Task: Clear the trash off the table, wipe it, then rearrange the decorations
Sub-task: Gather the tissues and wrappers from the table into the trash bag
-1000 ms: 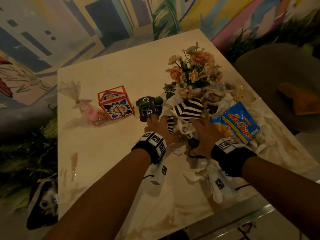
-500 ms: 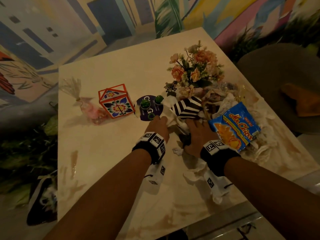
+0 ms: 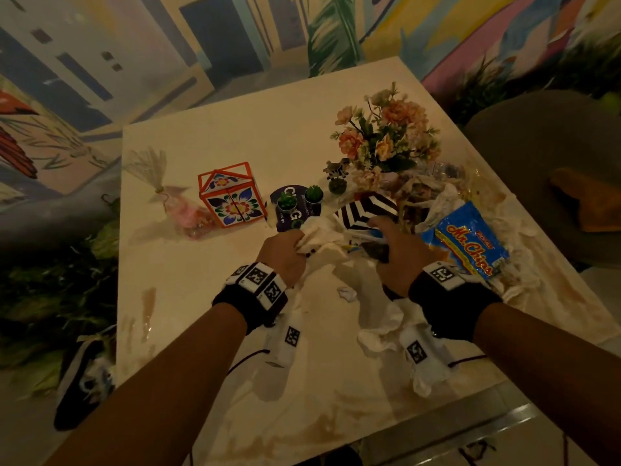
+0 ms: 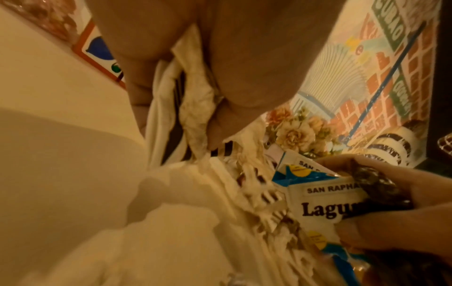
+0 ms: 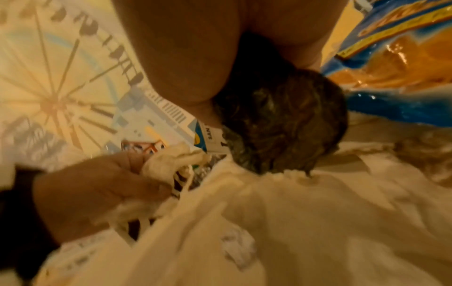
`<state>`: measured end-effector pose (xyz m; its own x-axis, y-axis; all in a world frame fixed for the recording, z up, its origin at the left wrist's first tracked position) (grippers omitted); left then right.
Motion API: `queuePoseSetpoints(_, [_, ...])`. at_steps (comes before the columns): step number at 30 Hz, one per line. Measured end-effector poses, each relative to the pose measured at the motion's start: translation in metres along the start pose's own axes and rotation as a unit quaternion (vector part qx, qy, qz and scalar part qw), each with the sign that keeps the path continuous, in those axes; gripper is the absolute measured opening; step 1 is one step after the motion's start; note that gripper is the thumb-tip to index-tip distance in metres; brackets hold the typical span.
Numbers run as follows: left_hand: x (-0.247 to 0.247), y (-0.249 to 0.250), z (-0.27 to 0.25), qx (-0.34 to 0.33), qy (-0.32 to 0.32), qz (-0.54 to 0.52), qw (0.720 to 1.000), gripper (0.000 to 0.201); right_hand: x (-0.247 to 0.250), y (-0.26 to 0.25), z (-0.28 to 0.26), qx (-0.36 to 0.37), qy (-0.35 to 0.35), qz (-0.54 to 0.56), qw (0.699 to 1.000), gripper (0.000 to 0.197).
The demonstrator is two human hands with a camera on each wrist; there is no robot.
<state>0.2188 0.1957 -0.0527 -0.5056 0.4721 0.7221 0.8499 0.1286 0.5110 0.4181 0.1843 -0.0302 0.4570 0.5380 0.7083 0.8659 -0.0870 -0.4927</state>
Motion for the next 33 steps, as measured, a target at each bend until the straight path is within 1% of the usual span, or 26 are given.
queuePoseSetpoints(2, [0.011,0.001,-0.007,0.001,0.020,-0.020,1.000,0.012,0.013,-0.002,-0.004,0.015,0.013,0.031,0.999,0.070])
queuePoseSetpoints(4, [0.021,0.005,-0.015,-0.001,0.028,-0.035,0.999,0.012,0.025,-0.005,-0.008,0.030,0.014,0.054,0.998,0.066])
queuePoseSetpoints(7, [0.034,0.015,-0.024,-0.022,0.039,-0.076,0.996,0.012,0.043,-0.010,-0.015,0.050,0.015,0.054,0.997,0.060])
queuePoseSetpoints(9, [0.040,0.019,-0.027,-0.032,0.055,-0.108,0.992,0.020,0.055,-0.015,-0.022,0.062,0.028,0.050,0.996,0.056])
queuePoseSetpoints(11, [0.045,0.020,-0.028,-0.031,0.068,-0.141,0.987,0.024,0.067,-0.019,-0.027,0.073,0.051,0.051,0.995,0.052])
queuePoseSetpoints(14, [0.046,0.015,-0.029,-0.016,0.076,-0.147,0.986,0.027,0.078,-0.023,-0.028,0.073,0.071,0.049,0.994,0.052])
queuePoseSetpoints(18, [0.044,0.010,-0.033,-0.011,0.083,-0.157,0.984,0.029,0.080,-0.024,-0.019,0.057,0.061,0.078,0.993,0.052])
queuePoseSetpoints(22, [0.045,0.006,-0.040,-0.010,0.091,-0.152,0.984,0.017,0.069,-0.029,-0.012,0.050,0.037,0.086,0.994,0.047])
queuePoseSetpoints(23, [0.046,0.003,-0.042,-0.007,0.096,-0.157,0.983,0.017,0.067,-0.031,-0.011,0.044,0.032,0.088,0.995,0.047])
queuePoseSetpoints(26, [0.058,-0.015,-0.055,0.003,0.115,-0.173,0.978,0.019,0.064,-0.039,-0.007,0.030,0.016,0.103,0.994,0.048])
queuePoseSetpoints(28, [0.070,-0.034,-0.069,0.014,0.134,-0.174,0.976,0.020,0.063,-0.048,-0.006,0.026,0.009,0.105,0.994,0.053])
queuePoseSetpoints(30, [0.086,-0.060,-0.085,0.040,0.158,-0.189,0.968,0.024,0.063,-0.062,-0.004,0.028,0.007,0.101,0.994,0.055])
queuePoseSetpoints(33, [0.110,-0.113,-0.116,0.101,0.197,-0.196,0.955,0.020,0.057,-0.090,0.000,0.047,0.003,0.097,0.994,0.051])
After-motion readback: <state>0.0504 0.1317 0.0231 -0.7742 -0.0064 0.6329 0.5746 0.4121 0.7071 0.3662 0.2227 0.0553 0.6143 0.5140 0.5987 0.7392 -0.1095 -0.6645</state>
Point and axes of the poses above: each hand's wrist, its own z-axis towards the middle knuckle, its own x-axis out of the back of the hand, y = z × x, the point moved 5 cm from there along z, towards the middle knuckle, and after that the axes turned 11 degrees about -y, right-handed, at the moved point
